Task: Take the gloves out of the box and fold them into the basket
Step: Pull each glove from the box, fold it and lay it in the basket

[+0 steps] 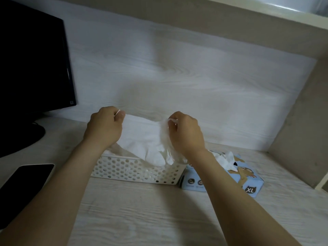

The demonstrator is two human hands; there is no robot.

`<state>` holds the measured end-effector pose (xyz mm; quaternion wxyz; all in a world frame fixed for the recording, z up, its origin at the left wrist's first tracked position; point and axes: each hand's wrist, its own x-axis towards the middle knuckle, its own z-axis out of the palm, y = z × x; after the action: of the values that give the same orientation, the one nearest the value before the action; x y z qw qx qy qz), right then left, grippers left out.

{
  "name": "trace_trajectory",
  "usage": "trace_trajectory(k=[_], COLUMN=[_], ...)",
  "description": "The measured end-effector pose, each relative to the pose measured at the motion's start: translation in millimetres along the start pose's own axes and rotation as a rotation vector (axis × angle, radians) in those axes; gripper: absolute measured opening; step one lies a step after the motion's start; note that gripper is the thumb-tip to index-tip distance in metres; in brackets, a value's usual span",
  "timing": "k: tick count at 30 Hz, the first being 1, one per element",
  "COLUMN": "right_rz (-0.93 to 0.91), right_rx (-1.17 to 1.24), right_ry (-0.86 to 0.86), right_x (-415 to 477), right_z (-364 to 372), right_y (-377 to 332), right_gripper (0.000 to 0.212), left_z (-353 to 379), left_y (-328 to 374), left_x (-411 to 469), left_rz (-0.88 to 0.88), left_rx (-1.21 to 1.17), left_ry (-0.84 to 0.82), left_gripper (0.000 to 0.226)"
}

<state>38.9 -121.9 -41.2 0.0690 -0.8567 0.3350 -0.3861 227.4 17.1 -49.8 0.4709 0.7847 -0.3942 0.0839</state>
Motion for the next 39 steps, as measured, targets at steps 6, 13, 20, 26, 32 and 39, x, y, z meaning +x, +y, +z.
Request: trace_trajectory(k=[6, 13, 20, 26, 32, 39], right_rz=[-0.033, -0.060, 0.056, -0.018, -0.134, 0.054], right_rx=[-0.004, -0.010, 0.153, -0.251, 0.081, 0.111], right_ry=[-0.132, -0.290, -0.497, -0.215, -0.500, -0.355], right_x=[17.1, 11.5, -2.2, -3.4, -20.4, -14.1], right_z=[10.8, -4.1, -31.0, -10.4, -25.5, -26.4], right_y=[-1.0, -5.9, -11.3, 8.8, -22.7, -10.1], right_gripper=[0.031, 0.027, 0.021, 0.043, 0.030, 0.029], left_z=[5.3, 6.2, 10.4, 12.1, 13.8, 10.7], left_y=[0.2, 12.1, 24.1, 13.4, 13.9, 18.1], left_x=[4.9, -2.7, -13.0, -10.8, -9.4, -13.0], left_rz=[-0.091, 0.198, 0.123, 0.084, 0.110, 0.102], left_rx=[0.285, 0.315, 0.293, 0.235, 0.236, 0.314], left_ry=[0.017, -0.223, -0.645, -0.712, -0.726, -0.721], left_gripper=[0.034, 0.028, 0.035, 0.048, 0.039, 0.048])
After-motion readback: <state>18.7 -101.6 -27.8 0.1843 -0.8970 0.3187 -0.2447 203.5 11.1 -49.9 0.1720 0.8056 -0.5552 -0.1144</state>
